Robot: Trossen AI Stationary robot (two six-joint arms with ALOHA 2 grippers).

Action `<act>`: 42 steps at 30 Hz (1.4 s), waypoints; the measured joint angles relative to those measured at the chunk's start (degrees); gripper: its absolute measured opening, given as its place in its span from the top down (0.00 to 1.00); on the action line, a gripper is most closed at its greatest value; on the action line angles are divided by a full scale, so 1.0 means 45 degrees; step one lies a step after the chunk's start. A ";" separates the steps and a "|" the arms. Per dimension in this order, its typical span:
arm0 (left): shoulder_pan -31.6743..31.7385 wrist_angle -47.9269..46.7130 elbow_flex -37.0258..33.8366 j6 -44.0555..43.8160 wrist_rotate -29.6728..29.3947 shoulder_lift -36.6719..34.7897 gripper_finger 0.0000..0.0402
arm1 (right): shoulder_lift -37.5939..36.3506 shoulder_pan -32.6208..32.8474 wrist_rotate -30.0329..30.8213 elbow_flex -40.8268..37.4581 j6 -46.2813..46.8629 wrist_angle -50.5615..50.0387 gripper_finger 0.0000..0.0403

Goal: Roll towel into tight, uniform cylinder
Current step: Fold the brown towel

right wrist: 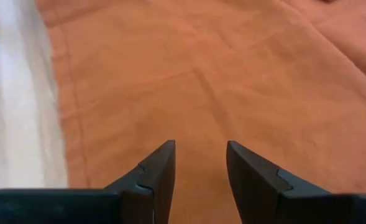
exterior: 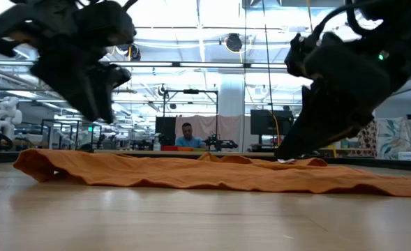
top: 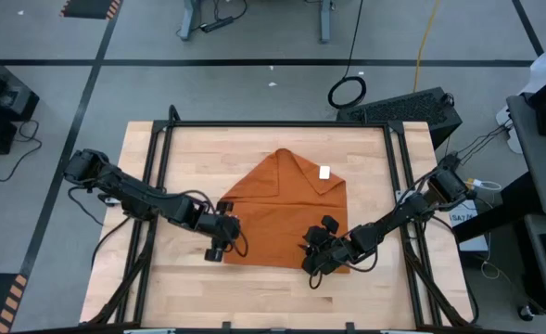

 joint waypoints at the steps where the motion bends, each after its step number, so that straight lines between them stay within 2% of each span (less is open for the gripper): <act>1: -0.0106 0.0013 -0.0094 -0.0249 -0.0061 0.0011 0.61 | 0.0093 -0.0004 0.0000 0.0000 0.0083 0.0000 0.67; 5: -0.0611 -0.0478 -0.0342 -0.1445 -0.1092 0.0002 0.60 | 0.0331 -0.0004 0.0010 0.0000 0.0152 -0.0100 0.67; 7: -0.0911 -0.0595 -0.0434 -0.2264 -0.1140 0.0002 0.60 | 0.0348 0.0022 0.0057 0.0000 0.0369 -0.0461 0.67; 9: -0.1339 -0.0375 -0.0440 -0.3351 -0.1468 0.0002 0.60 | 0.0361 0.0027 0.0157 0.0000 0.0609 -0.0947 0.67; 12: -0.2219 0.0479 -0.0432 -0.5144 -0.2655 -0.0037 0.60 | 0.0393 0.0028 0.0427 -0.0005 0.1030 -0.1713 0.67; 17: -0.3521 0.0889 -0.0416 -0.6170 -0.4535 0.0212 0.60 | 0.0393 0.0069 0.0695 0.0000 0.1176 -0.1634 0.67; 20: -0.4252 0.0995 -0.0416 -0.7073 -0.4735 0.0590 0.59 | 0.0393 0.0155 0.1059 0.0000 0.1436 -0.1649 0.67; 22: -0.4846 0.1175 -0.0416 -0.7669 -0.4869 0.0929 0.57 | 0.0393 0.0161 0.1289 0.0000 0.1644 -0.1795 0.67; 26: -0.6125 0.1312 -0.0416 -0.8878 -0.6898 0.1463 0.48 | 0.0393 0.0161 0.1602 0.0000 0.1795 -0.1847 0.67; 30: -0.6969 0.1483 -0.0416 -1.0091 -0.8223 0.1827 0.37 | 0.0393 0.0161 0.1633 0.0000 0.2062 -0.1792 0.67; 35: -0.7392 0.1525 -0.0401 -1.1283 -0.9543 0.2961 0.28 | 0.0393 0.0161 0.1609 0.0000 0.2489 -0.1787 0.67; 42: -0.7374 0.1812 -0.0268 -1.1712 -1.1702 0.4536 0.27 | 0.0393 0.0161 0.1633 0.0000 0.2506 -0.1792 0.67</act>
